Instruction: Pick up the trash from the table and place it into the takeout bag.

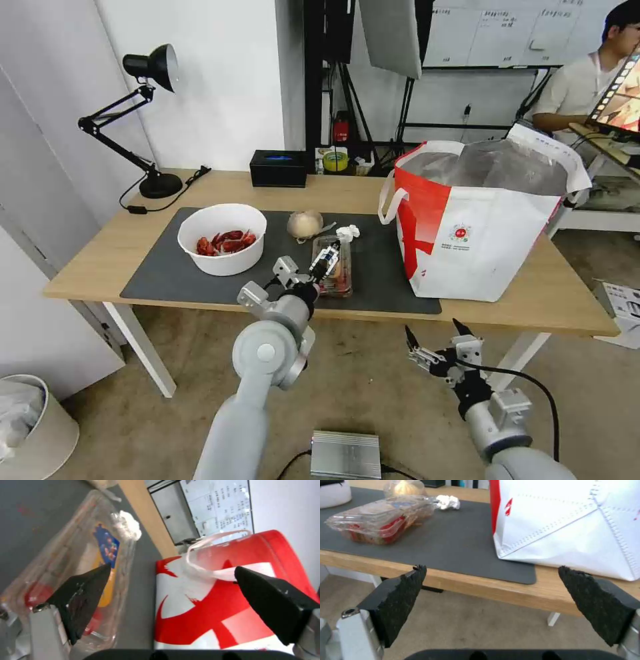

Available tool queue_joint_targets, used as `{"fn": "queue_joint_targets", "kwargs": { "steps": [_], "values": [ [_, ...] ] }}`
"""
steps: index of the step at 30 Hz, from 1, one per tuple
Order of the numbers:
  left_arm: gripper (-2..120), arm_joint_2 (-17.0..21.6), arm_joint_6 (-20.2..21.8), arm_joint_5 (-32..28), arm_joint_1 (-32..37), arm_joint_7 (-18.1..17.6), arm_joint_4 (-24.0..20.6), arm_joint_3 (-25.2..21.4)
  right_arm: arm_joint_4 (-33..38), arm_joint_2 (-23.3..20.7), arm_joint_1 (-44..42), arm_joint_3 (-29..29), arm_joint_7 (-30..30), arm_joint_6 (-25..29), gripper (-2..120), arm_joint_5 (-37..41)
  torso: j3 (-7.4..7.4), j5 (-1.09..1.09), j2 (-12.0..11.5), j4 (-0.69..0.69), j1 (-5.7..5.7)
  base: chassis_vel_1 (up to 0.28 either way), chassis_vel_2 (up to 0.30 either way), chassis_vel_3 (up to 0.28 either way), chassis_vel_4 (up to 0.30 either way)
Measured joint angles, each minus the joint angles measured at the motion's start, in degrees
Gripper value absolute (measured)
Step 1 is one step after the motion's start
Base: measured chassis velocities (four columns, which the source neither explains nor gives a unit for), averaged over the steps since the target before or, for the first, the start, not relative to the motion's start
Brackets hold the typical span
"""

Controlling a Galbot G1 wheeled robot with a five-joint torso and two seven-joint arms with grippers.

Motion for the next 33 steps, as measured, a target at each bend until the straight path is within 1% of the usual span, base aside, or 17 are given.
{"fn": "queue_joint_targets", "kwargs": {
  "steps": [7, 14, 16, 17, 19, 20, 21, 22, 23, 24, 26, 27, 28, 29, 31, 32, 33],
  "values": [
    [100, 0.0, 0.1, 2.3, 0.2, 1.3, -0.2, 0.2, 0.5, 0.1, -0.5, 0.4, 0.0, 0.1, 100, 0.1, 0.00, 0.00, 0.0, 0.00, 0.00, 0.000, 0.000, 0.000, 0.000],
    [99, 1.4, 0.1, 8.5, 0.8, 4.7, -1.3, 0.7, 0.8, 0.1, -0.7, 0.3, 0.0, 0.2, 100, 0.1, 0.00, 0.00, 0.0, 0.01, 0.00, 0.000, 0.000, 0.000, 0.000],
    [92, 2.3, -0.1, 11.6, 1.3, 6.3, -1.5, 0.7, 1.0, 0.0, -0.7, 0.2, 0.0, 0.2, 100, 0.1, 0.00, 0.00, 0.0, 0.00, 0.00, 0.000, 0.000, 0.000, 0.000],
    [92, 2.3, -0.1, 11.6, 1.3, 6.3, -1.5, 0.7, 1.0, 0.0, -0.7, 0.2, 0.0, 0.2, 100, 0.1, 0.00, 0.00, 0.0, 0.00, 0.00, 0.000, 0.000, 0.000, 0.000],
    [85, 2.8, -0.4, 13.6, 1.6, 7.6, -1.5, 0.9, 1.0, -0.1, -0.6, 0.2, 0.0, 0.2, 100, 0.2, 0.00, 0.00, 0.0, 0.01, 0.00, 0.000, 0.000, 0.000, 0.000],
    [77, 3.6, -0.9, 16.5, 1.8, 9.3, -1.5, 1.2, 1.0, -0.2, -0.4, 0.1, 0.0, 0.1, 100, 0.3, 0.00, 0.00, 0.0, 0.00, 0.00, 0.000, 0.000, 0.000, 0.000],
    [77, 3.6, -0.9, 16.5, 1.8, 9.3, -1.5, 1.2, 1.0, -0.2, -0.4, 0.1, 0.0, 0.1, 100, 0.3, 0.00, 0.00, 0.0, 0.00, 0.00, 0.000, 0.000, 0.000, 0.000],
    [72, 4.3, -1.5, 19.5, 1.8, 10.9, -1.3, 1.4, 1.0, -0.2, -0.2, 0.0, 0.1, 0.0, 100, 0.4, 0.00, 0.00, 0.0, 0.00, 0.00, 0.000, 0.000, 0.000, 0.000],
    [68, 4.7, -1.8, 21.2, 1.8, 11.6, -1.1, 1.6, 1.0, -0.2, -0.1, 0.0, 0.1, 0.0, 100, 0.5, 0.00, -0.01, 0.0, 0.00, 0.00, 0.000, 0.000, 0.000, 0.000],
    [68, 4.7, -1.8, 21.2, 1.8, 11.6, -1.1, 1.6, 1.0, -0.2, -0.1, 0.0, 0.1, 0.0, 100, 0.5, 0.00, -0.01, 0.0, 0.00, 0.00, 0.000, 0.000, 0.000, 0.000],
    [54, 6.5, -2.8, 25.8, 1.8, 13.8, -0.4, 2.1, 0.9, -0.3, 0.2, -0.2, 0.2, -0.1, 100, 1.4, 0.00, 0.00, 0.0, 0.00, 0.00, 0.000, 0.000, 0.000, 0.000],
    [54, 6.5, -2.8, 25.8, 1.8, 13.8, -0.4, 2.1, 0.9, -0.3, 0.2, -0.2, 0.2, -0.1, 100, 1.4, 0.00, 0.00, 0.0, 0.00, 0.00, 0.000, 0.000, 0.000, 0.000],
    [49, 7.1, -3.2, 27.6, 1.8, 14.7, -0.1, 2.2, 0.8, -0.4, 0.4, -0.2, 0.3, -0.1, 100, 1.7, 0.00, -0.01, 0.0, 0.00, 0.00, 0.000, 0.000, 0.000, 0.000],
    [49, 7.1, -3.2, 27.6, 1.8, 14.7, -0.1, 2.2, 0.8, -0.4, 0.4, -0.2, 0.3, -0.1, 100, 1.7, 0.00, -0.01, 0.0, 0.00, 0.00, 0.000, 0.000, 0.000, 0.000],
    [36, 8.9, -4.9, 34.1, 1.7, 17.6, 1.5, 2.6, 0.3, -0.8, 1.3, -0.3, 0.5, -0.3, 100, 2.3, 0.00, -0.01, 0.0, 0.00, 0.00, 0.000, 0.000, 0.000, 0.000],
    [36, 8.9, -4.9, 34.1, 1.7, 17.6, 1.5, 2.6, 0.3, -0.8, 1.3, -0.3, 0.5, -0.3, 100, 2.3, 0.00, -0.01, 0.0, 0.00, 0.00, 0.000, 0.000, 0.000, 0.000],
    [33, 9.7, -5.6, 37.5, 1.5, 18.7, 2.3, 2.9, 0.1, -0.9, 1.7, -0.3, 0.5, -0.5, 100, 2.6, 0.00, -0.01, 0.0, 0.00, 0.00, 0.000, 0.000, 0.000, 0.000]
  ]
}}
